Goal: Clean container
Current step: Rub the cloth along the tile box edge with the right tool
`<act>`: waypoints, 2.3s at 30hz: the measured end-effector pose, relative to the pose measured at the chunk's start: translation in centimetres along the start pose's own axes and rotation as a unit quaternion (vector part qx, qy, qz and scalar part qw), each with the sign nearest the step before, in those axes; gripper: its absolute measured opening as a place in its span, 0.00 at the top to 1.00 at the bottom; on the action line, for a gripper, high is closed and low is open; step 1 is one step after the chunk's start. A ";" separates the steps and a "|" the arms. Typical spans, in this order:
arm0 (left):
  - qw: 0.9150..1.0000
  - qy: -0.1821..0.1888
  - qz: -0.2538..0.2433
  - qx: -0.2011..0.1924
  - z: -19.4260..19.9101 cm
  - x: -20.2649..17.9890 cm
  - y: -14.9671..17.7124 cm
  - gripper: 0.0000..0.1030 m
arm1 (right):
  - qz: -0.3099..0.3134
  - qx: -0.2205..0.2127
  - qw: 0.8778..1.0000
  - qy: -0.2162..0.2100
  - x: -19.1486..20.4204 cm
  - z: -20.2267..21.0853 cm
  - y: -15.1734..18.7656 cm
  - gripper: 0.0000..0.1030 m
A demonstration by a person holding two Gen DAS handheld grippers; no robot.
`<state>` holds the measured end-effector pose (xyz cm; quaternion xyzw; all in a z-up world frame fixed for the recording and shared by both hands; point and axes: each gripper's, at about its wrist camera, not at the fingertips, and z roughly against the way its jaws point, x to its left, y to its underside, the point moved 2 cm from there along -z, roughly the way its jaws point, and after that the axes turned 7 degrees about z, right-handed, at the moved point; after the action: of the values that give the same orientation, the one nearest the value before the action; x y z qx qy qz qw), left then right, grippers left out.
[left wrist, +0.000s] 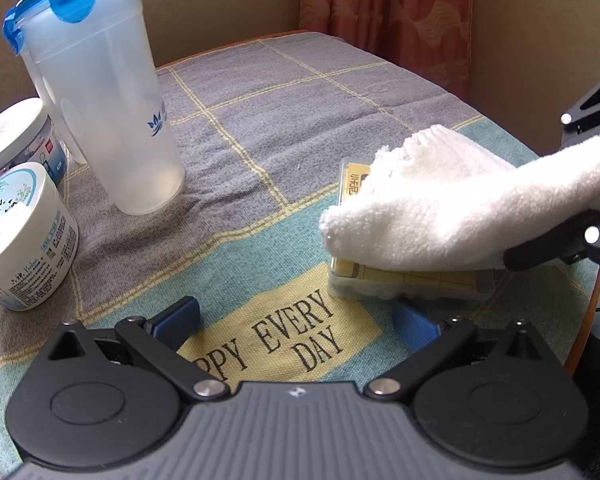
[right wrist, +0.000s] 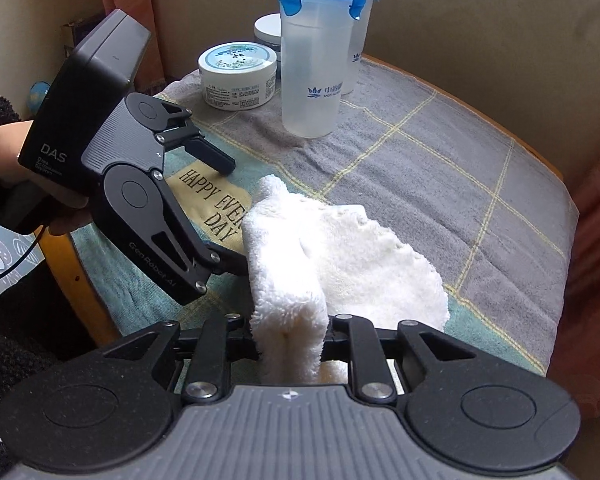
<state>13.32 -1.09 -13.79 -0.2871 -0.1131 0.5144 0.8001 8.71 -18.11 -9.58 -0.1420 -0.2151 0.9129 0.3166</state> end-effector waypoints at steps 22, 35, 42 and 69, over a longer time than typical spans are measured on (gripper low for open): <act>1.000 -0.011 0.013 -0.002 0.2 -1.6 0.4 0.01 | 0.036 -0.006 0.999 -0.006 -0.1 -1.4 -2.5 0.76; 1.000 -0.011 0.014 -0.003 0.3 -1.2 0.5 0.01 | 0.058 0.025 0.998 -0.003 1.3 0.5 0.2 0.76; 1.000 -0.012 0.014 -0.002 0.1 -1.1 0.3 0.01 | 0.035 0.029 0.999 0.023 -0.9 0.4 0.3 0.76; 1.000 -0.013 0.018 0.002 0.1 -1.0 0.4 0.01 | 0.034 -0.002 0.999 -0.042 0.3 -1.4 -2.3 0.74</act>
<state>12.57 -1.81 -13.80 -0.2804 -0.1172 0.5329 0.7897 10.20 -15.89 -9.70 -0.1113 -0.2252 0.9279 0.2756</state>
